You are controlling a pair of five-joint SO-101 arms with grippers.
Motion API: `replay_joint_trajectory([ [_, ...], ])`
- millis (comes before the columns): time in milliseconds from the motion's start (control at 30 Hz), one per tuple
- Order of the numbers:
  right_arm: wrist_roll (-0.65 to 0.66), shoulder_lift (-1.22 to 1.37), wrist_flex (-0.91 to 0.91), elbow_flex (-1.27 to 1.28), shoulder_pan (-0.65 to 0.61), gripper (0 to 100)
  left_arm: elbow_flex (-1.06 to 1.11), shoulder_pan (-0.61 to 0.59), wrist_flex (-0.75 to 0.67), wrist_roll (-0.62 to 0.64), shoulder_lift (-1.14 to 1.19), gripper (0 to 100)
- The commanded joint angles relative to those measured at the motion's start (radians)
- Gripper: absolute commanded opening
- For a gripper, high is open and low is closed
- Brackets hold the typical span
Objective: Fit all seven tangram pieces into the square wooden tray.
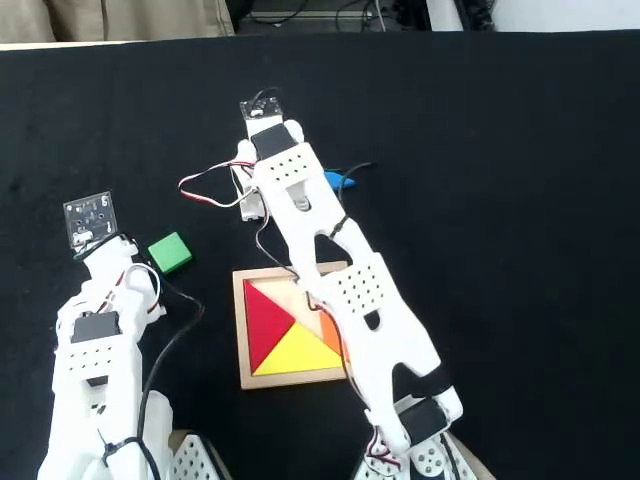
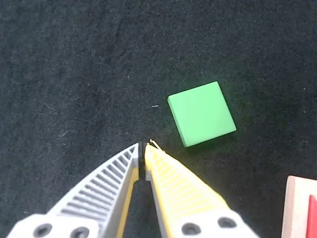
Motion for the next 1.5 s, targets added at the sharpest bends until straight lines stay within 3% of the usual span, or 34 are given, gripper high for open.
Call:
replay_joint_trajectory([
  [0,0.038,-0.054,0.037,-0.035,0.003,12.9,-0.007,0.013,-0.017,-0.002,-0.020,3],
  [167,0.124,-0.225,0.038,0.105,-0.006,10.9,-0.008,0.013,-0.017,-0.002,-0.020,3],
  [567,0.141,-0.794,-0.011,0.693,-0.018,11.3,-0.005,0.013,-0.017,-0.002,-0.020,3],
  [800,0.150,-0.753,-0.342,0.863,-0.021,12.4,-0.004,0.013,-0.017,-0.002,-0.020,3],
  [1000,-0.044,-0.564,-0.359,0.762,-0.044,27.3,-0.004,0.013,-0.017,-0.002,-0.020,3],
  [1200,-0.054,-0.409,-0.259,0.464,-0.109,27.9,-0.007,0.013,-0.017,-0.002,-0.020,3],
  [1467,-0.150,-0.186,-0.193,0.156,-0.074,27.9,-0.007,0.013,-0.017,-0.002,-0.020,3],
])
